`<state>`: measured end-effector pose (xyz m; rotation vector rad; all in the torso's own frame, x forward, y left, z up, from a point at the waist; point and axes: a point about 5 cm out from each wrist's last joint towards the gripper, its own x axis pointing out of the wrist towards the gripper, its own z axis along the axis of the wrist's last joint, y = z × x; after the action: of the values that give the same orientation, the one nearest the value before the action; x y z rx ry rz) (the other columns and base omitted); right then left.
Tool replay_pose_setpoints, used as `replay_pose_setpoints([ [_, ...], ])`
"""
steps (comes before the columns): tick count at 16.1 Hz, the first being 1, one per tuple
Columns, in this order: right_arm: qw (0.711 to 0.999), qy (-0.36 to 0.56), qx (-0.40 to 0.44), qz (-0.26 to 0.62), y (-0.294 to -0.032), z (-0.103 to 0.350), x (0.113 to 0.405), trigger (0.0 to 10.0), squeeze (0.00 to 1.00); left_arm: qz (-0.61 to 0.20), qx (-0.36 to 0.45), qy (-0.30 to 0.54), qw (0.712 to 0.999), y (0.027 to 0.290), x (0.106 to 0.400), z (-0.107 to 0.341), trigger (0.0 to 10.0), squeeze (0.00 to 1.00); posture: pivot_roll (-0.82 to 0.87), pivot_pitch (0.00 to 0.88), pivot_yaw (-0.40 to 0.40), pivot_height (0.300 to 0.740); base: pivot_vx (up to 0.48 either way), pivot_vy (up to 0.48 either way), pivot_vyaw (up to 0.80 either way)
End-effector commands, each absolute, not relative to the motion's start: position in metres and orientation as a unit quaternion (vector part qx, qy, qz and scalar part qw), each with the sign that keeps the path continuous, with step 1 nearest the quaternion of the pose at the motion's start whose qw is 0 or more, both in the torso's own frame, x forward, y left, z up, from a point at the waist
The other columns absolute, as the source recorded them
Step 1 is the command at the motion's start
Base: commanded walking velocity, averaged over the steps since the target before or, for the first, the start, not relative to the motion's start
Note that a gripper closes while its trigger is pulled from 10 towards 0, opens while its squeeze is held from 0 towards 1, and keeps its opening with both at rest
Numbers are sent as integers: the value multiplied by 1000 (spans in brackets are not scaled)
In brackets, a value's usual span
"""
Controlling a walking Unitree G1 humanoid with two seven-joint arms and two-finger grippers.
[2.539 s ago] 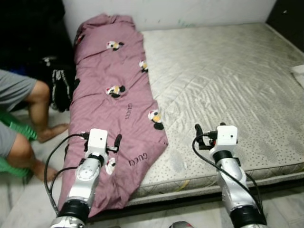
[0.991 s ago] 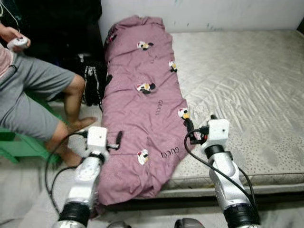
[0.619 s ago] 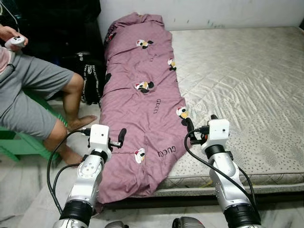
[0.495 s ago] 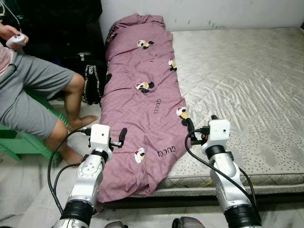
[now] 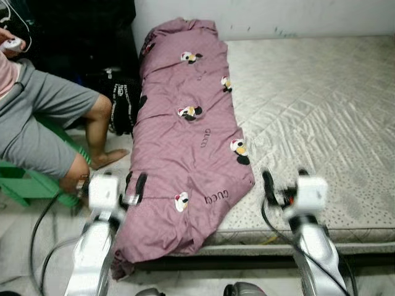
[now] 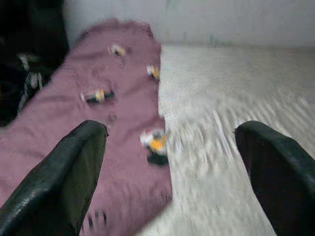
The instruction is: Clean up the room
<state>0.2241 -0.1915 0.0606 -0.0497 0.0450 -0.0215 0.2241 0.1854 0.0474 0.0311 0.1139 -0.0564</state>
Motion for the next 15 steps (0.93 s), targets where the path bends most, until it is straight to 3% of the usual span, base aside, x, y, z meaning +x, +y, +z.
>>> replay_pose_setpoints([
  [1,999,14,-26,-15,-193,67,225,10000,0,-16,22,51,998,193,223,53,10000,0,-68,0,65,740,0,0,0],
  [8,1000,10,-12,-14,-178,73,237,10000,0,-23,29,39,999,187,239,65,10000,0,-66,0,60,740,0,0,0],
  [15,1000,8,-17,-16,-180,76,244,10000,0,-14,25,29,999,183,247,71,10000,0,-70,0,64,740,0,0,-800],
])
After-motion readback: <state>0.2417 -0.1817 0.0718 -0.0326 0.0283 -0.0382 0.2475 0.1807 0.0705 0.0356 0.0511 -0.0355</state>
